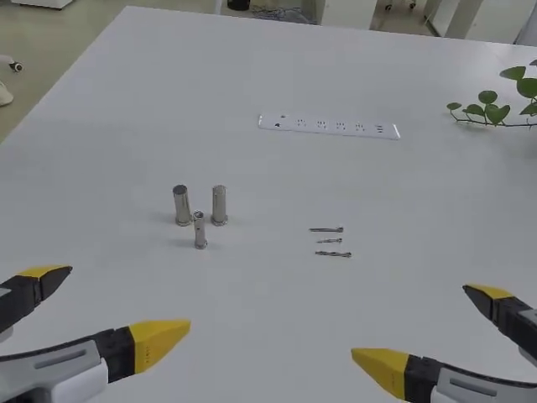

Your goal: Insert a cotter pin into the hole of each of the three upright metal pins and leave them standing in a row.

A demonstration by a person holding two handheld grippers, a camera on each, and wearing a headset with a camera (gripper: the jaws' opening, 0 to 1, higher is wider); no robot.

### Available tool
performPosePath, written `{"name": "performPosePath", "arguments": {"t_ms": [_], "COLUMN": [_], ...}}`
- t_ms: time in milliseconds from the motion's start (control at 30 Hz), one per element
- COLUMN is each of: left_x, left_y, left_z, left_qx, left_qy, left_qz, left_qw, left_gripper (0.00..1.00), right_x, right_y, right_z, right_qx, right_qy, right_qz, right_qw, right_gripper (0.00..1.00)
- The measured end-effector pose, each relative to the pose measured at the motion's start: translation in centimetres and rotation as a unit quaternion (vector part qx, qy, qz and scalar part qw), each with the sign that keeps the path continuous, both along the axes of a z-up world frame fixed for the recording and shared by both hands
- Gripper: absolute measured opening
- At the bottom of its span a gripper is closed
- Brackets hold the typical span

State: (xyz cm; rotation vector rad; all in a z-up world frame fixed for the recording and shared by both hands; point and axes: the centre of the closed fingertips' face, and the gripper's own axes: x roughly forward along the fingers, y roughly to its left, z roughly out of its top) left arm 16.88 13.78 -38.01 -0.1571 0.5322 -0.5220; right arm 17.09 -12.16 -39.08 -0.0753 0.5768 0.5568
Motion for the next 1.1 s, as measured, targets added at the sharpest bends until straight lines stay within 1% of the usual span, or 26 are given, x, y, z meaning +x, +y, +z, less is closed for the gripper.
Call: {"name": "performPosePath", "arguments": {"t_ms": [167, 333, 533, 633, 733, 900, 1000, 1100], "left_x": [0.4, 1.2, 2.6, 3.2, 3.8, 4.6, 5.1, 5.5], "left_y": [-0.7, -1.1, -1.4, -1.5, -1.8, -2.2, -2.5, -2.7], "left_z": [-0.2, -0.1, 0.4, 0.6, 0.7, 0.6, 0.7, 0.6], "left_qx": [-0.001, 0.001, 0.006, 0.008, 0.013, 0.029, 0.029, 0.033], "left_qy": [0.005, 0.001, -0.006, -0.010, -0.014, -0.018, -0.019, -0.019], "left_qz": [-0.012, -0.020, -0.033, -0.036, -0.045, -0.062, -0.070, -0.078], "left_qw": [0.9999, 0.9998, 0.9994, 0.9992, 0.9988, 0.9975, 0.9970, 0.9962], "left_gripper": [0.95, 0.95, 0.94, 0.94, 0.94, 0.94, 0.94, 0.94], "right_x": [-0.1, 0.0, -0.1, -0.1, -0.1, -0.1, -0.1, -0.2], "right_y": [0.0, -0.1, -0.2, -0.2, -0.3, -0.4, -0.4, -0.4], "right_z": [-0.1, -0.1, -0.6, -0.7, -0.6, -0.5, -0.5, -0.4], "right_qx": [0.002, 0.005, -0.006, -0.007, -0.006, -0.008, -0.008, -0.009], "right_qy": [0.004, 0.005, 0.014, 0.016, 0.016, 0.016, 0.016, 0.016], "right_qz": [-0.002, -0.008, -0.004, -0.004, -0.005, -0.007, -0.008, -0.008], "right_qw": [1.0000, 0.9999, 0.9999, 0.9998, 0.9998, 0.9998, 0.9998, 0.9998], "right_gripper": [0.98, 0.98, 0.98, 0.97, 0.97, 0.97, 0.97, 0.97]}}
